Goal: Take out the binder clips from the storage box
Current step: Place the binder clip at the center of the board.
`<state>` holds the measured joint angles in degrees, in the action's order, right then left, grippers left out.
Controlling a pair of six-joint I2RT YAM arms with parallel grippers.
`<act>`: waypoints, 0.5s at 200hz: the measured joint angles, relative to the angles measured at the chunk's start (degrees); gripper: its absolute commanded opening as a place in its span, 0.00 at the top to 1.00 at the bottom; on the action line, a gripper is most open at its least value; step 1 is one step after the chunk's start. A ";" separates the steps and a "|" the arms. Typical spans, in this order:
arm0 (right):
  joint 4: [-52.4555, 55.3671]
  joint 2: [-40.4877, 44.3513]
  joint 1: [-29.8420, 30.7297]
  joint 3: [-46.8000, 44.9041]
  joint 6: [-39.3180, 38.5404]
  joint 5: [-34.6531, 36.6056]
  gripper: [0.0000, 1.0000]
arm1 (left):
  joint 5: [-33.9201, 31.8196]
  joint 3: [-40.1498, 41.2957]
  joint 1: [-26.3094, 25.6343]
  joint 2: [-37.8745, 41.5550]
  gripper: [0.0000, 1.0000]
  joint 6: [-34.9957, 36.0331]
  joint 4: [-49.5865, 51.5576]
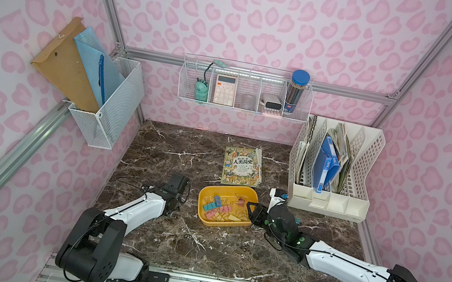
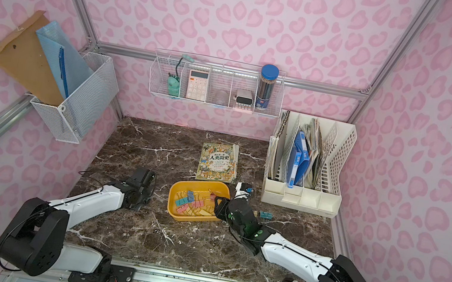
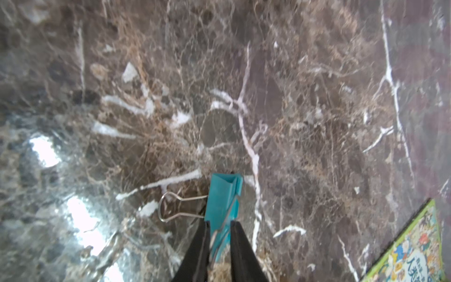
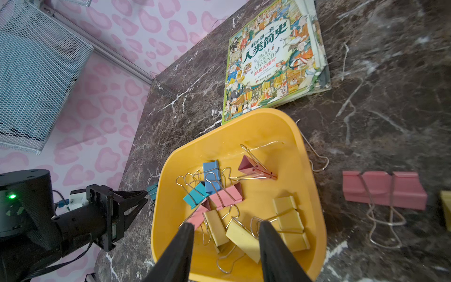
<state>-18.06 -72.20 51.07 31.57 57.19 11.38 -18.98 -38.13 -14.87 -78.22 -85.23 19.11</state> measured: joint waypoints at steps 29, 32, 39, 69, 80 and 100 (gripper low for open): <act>0.07 0.04 -1.05 0.00 0.00 -1.29 0.52 | 2.19 -2.69 -0.02 2.29 0.51 1.40 4.24; 0.11 0.09 -1.25 0.00 -0.02 -1.51 0.52 | 2.27 -3.04 -0.02 2.73 0.49 1.44 4.85; 0.24 0.24 -1.46 0.00 -0.02 -1.55 0.52 | 2.38 -3.67 -0.02 3.65 0.42 1.86 6.08; 0.33 1.55 -2.82 -0.26 -0.63 -2.58 0.51 | 2.05 -5.40 -0.02 7.39 0.27 3.50 12.15; 0.31 2.14 -3.41 -0.63 -1.27 -3.10 0.51 | 2.16 -6.19 -0.02 8.00 0.27 5.05 14.32; 0.28 3.37 -4.98 -1.49 -2.71 -4.79 0.50 | 4.00 -8.44 -0.61 8.35 0.36 10.88 15.67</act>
<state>-17.78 -68.84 46.09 30.09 54.48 6.59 -14.98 -46.57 -15.49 -69.87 -74.35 34.79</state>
